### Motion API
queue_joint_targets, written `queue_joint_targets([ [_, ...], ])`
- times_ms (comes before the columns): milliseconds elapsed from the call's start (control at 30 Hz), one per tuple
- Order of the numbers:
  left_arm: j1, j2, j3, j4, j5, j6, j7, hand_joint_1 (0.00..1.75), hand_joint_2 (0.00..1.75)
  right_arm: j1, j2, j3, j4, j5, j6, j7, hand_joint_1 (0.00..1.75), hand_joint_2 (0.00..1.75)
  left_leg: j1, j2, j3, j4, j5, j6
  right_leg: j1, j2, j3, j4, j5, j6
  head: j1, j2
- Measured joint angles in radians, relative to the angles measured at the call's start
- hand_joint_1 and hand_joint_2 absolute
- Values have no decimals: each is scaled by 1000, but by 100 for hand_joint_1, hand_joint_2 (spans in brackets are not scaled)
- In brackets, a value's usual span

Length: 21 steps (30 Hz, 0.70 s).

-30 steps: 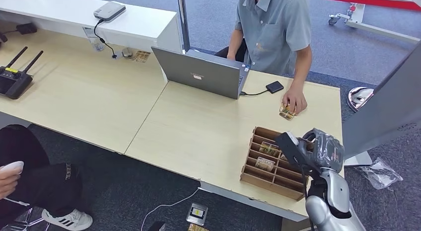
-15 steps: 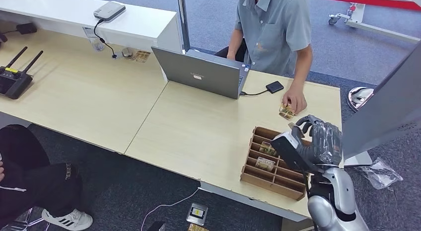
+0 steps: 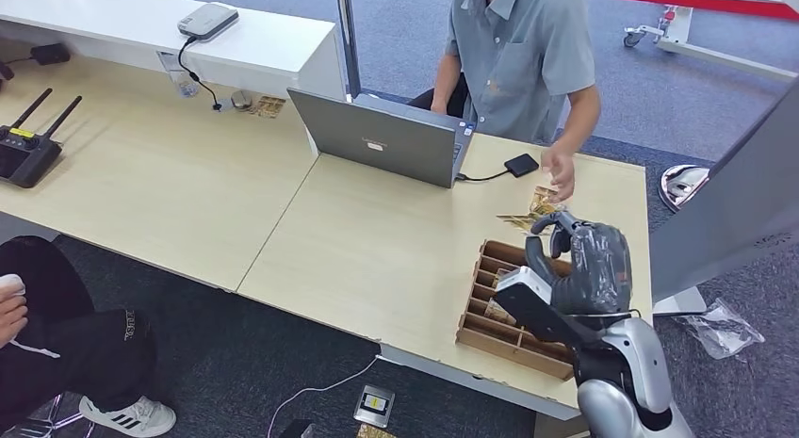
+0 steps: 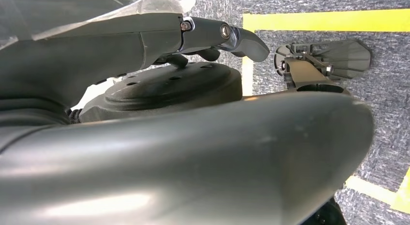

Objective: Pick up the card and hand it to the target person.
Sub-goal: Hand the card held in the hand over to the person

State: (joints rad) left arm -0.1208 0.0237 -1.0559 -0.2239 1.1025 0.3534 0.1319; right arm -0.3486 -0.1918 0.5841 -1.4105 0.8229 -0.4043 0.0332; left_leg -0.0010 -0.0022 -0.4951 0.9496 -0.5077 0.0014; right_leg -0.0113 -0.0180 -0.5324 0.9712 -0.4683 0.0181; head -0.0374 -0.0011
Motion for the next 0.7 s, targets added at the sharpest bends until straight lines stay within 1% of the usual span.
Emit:
queue_joint_targets([
  [133,0,0,0,0,-1,0,6,0,0,-2,10,31,10,40,0,15,175,175,0,0,0,0,0,0,0,0,0,0,0,0,0,0],
  [300,-1,0,0,0,1,6,11,0,0,-14,25,70,32,51,-4,26,175,175,0,0,0,0,0,0,0,0,0,0,0,0,0,0],
  [567,-5,-13,0,0,19,64,30,0,0,-65,62,133,100,112,-14,91,175,175,0,0,0,0,0,0,0,0,0,0,0,0,0,0],
  [600,-5,-15,0,0,21,73,33,0,0,-73,68,140,116,117,-18,98,162,175,0,0,0,0,0,0,0,0,0,0,0,0,0,0],
  [700,-7,-22,0,0,25,94,39,0,0,-96,87,160,162,122,-27,112,32,175,0,0,0,0,0,0,0,0,0,0,0,0,0,0],
])
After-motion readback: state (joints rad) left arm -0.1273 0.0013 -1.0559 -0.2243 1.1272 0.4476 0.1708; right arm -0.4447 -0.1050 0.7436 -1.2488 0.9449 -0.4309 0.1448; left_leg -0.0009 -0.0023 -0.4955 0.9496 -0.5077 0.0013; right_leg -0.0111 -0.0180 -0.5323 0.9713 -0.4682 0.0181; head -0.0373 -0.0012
